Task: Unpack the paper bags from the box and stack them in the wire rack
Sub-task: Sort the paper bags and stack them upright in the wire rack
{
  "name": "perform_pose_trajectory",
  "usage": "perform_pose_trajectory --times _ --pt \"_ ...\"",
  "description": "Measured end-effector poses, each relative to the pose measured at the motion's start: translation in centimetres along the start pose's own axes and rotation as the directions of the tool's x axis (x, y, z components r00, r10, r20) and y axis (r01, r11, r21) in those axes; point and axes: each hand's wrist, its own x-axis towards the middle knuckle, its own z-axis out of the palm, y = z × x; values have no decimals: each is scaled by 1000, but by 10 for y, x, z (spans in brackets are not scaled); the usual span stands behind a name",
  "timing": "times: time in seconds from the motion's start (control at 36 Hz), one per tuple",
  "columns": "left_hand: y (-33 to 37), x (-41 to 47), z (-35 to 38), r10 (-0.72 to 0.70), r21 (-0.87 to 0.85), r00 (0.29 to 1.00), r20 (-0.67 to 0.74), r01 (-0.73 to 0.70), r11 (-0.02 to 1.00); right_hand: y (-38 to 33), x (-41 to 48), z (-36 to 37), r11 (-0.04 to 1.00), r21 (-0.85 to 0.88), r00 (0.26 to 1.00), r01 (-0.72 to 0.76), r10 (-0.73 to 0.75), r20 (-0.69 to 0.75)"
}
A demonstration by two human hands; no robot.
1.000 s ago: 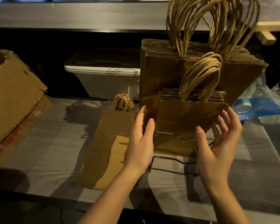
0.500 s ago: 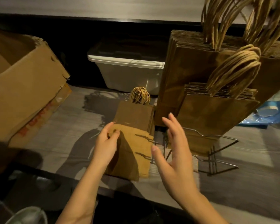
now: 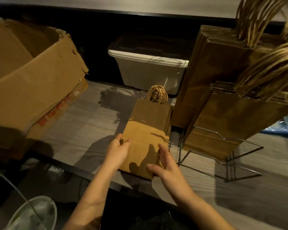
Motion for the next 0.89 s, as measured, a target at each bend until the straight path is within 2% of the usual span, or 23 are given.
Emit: perform_pose_trajectory --times 0.11,0.31,0.42,0.61,0.89 --pt "1 0 2 3 -31 1000 -18 -3 1000 -3 -1 -3 981 192 999 -34 40 -28" --pt "1 1 2 -32 -184 993 -110 11 983 -6 -7 -4 942 334 999 27 -11 -47" --pt "3 1 0 -51 -263 989 -141 13 965 -11 -12 -3 943 325 998 66 -55 -42" --pt "9 -5 4 -58 -396 987 -147 -5 918 -17 -16 -1 978 192 995 83 -72 -64" --pt "14 -12 -1 -66 -547 973 -222 -68 834 -24 -21 0 956 192 975 221 -214 -55"
